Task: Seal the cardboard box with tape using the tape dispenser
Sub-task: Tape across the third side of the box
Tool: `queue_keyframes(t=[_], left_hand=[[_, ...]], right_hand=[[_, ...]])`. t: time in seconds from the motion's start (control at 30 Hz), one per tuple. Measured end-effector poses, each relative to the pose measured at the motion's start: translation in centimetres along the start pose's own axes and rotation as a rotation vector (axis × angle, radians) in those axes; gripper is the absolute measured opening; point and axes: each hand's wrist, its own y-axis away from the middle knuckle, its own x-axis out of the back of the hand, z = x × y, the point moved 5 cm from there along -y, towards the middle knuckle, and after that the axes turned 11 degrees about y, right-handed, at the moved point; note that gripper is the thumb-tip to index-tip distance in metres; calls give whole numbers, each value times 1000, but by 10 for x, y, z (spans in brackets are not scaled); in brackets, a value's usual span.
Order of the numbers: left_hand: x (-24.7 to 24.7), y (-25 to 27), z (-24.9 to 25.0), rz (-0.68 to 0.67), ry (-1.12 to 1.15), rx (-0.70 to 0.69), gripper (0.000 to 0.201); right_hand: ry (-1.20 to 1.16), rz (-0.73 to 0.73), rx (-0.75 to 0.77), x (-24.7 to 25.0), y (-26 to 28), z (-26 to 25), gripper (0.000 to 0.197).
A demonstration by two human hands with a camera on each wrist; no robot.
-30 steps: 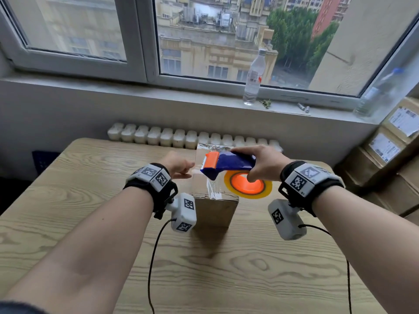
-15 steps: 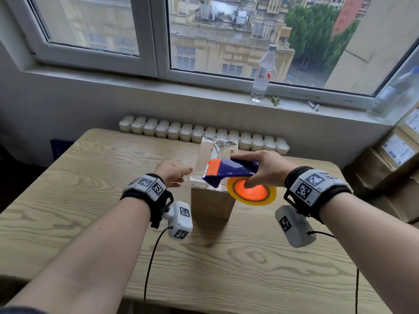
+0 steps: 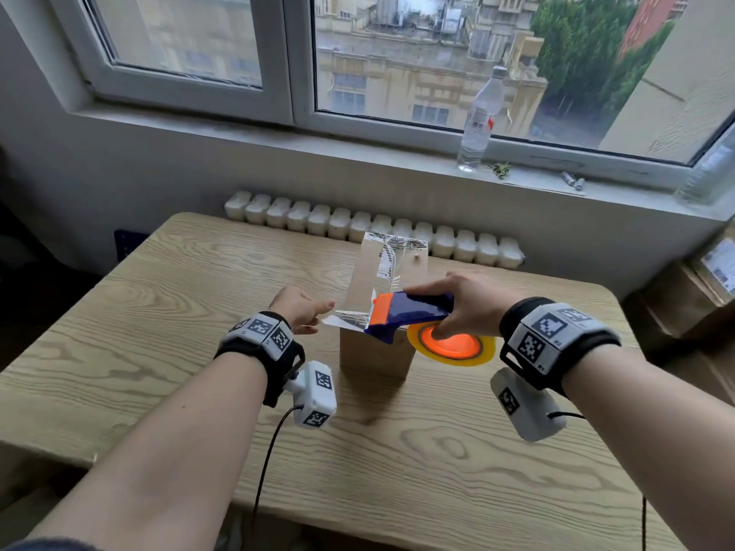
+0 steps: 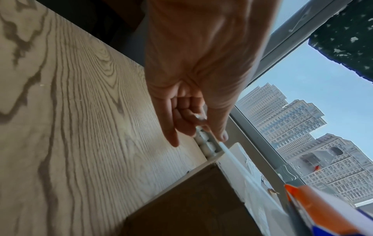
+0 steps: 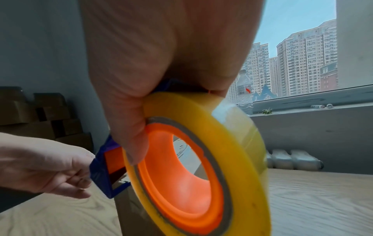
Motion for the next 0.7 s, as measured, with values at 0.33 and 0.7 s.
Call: queue_keyframes(t=[0.33, 0.7], left_hand=[[-5, -9, -2, -1, -45, 19, 46], [-5, -9, -11, -14, -34, 55, 68]], right_hand=[[121, -24, 23, 8, -16, -5, 68], [177, -83, 23, 7, -29, -9, 69]])
